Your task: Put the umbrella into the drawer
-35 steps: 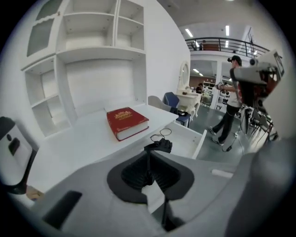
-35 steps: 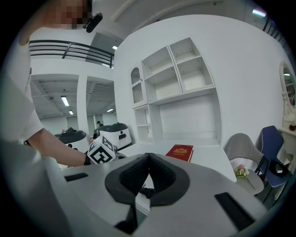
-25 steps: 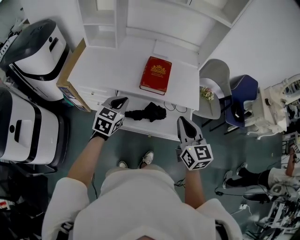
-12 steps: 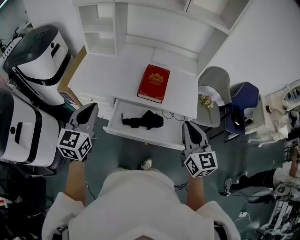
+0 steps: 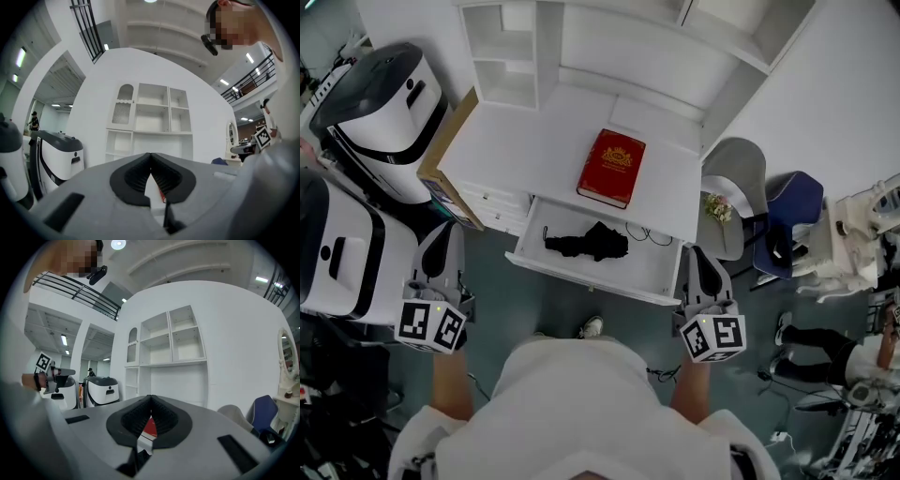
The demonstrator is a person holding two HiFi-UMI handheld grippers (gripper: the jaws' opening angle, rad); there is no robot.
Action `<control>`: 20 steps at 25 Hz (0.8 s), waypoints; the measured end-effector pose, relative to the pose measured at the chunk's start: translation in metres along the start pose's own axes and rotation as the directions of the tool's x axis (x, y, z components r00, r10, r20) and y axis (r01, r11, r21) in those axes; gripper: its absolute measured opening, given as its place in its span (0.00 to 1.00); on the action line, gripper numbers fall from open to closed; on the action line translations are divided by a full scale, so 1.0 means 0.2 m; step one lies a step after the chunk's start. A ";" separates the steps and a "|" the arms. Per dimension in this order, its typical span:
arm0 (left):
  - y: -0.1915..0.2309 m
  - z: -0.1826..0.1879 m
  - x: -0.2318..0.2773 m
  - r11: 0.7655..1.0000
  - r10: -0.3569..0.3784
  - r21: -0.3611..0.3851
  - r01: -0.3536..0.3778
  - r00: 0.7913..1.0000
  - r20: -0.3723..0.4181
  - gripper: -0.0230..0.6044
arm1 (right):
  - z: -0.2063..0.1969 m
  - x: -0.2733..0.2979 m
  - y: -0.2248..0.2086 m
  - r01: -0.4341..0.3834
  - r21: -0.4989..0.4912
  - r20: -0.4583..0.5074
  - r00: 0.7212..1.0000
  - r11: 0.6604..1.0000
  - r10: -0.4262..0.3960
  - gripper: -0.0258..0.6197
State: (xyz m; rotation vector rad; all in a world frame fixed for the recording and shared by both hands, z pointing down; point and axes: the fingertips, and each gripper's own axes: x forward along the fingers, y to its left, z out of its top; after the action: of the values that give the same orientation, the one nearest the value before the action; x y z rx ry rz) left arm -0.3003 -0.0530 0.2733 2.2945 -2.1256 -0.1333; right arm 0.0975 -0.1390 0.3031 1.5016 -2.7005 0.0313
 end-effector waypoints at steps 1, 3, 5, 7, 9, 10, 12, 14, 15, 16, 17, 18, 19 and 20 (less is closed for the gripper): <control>0.00 -0.01 -0.02 1.000 0.010 -0.020 -0.009 1.000 0.010 0.06 | -0.01 0.00 -0.02 0.010 0.013 0.001 1.000 1.000 -0.010 0.04; 0.00 -0.05 -0.05 0.998 0.025 -0.063 -0.024 1.000 0.008 0.06 | -0.02 0.00 -0.02 0.012 0.031 -0.002 1.000 0.999 -0.012 0.04; -0.02 -0.09 -0.05 0.996 0.023 -0.084 -0.024 1.000 -0.012 0.06 | -0.03 0.01 -0.02 0.006 0.024 -0.011 1.000 1.000 -0.005 0.04; -0.04 -0.10 -0.03 0.997 0.009 -0.082 -0.011 1.000 -0.025 0.06 | -0.03 0.02 -0.02 0.008 0.021 -0.013 1.000 1.000 -0.008 0.04; -0.05 -0.07 0.00 0.998 -0.003 -0.065 0.001 1.000 -0.021 0.06 | -0.02 0.03 -0.02 0.008 0.022 -0.008 1.000 1.000 -0.008 0.04; -0.06 -0.05 0.01 0.999 -0.006 -0.052 0.005 1.000 -0.015 0.06 | -0.02 0.04 -0.02 0.005 0.022 -0.006 1.000 1.000 -0.005 0.04; -0.06 -0.01 0.03 0.999 -0.010 -0.036 0.010 1.000 -0.002 0.06 | -0.03 0.04 0.00 0.005 0.029 -0.006 1.000 1.000 -0.005 0.04; -0.06 0.01 0.05 0.999 -0.015 -0.030 0.016 1.000 0.009 0.06 | -0.04 0.04 0.01 0.006 0.041 -0.004 1.000 0.999 -0.006 0.04; -0.06 0.01 0.05 0.999 -0.020 -0.026 0.020 1.000 0.009 0.06 | -0.03 0.04 0.02 0.000 0.042 -0.004 1.000 0.999 0.000 0.04; -0.07 0.01 0.06 0.999 -0.024 -0.023 0.024 1.000 0.006 0.06 | -0.03 0.05 0.03 -0.009 0.037 -0.004 1.000 0.999 0.009 0.04; -0.07 0.00 0.06 0.999 -0.028 -0.023 0.028 1.000 0.001 0.06 | -0.03 0.05 0.04 -0.017 0.032 -0.005 1.000 0.999 0.017 0.04; -0.07 -0.01 0.06 0.999 -0.032 -0.025 0.032 0.999 -0.003 0.06 | -0.03 0.05 0.05 -0.023 0.030 -0.005 1.000 0.999 0.023 0.04; -0.07 -0.02 0.06 0.999 -0.035 -0.028 0.035 0.999 -0.007 0.06 | -0.03 0.05 0.05 -0.024 0.030 -0.003 1.000 0.999 0.024 0.04; -0.08 -0.03 0.06 0.999 -0.036 -0.029 0.036 0.999 -0.011 0.06 | -0.03 0.05 0.04 -0.022 0.034 -0.002 1.000 0.999 0.023 0.04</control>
State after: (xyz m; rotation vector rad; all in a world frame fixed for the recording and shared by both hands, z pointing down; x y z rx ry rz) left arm -0.2836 -0.0641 0.2773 2.3122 -2.0636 -0.1494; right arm 0.0849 -0.1427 0.3091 1.4790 -2.7288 0.0792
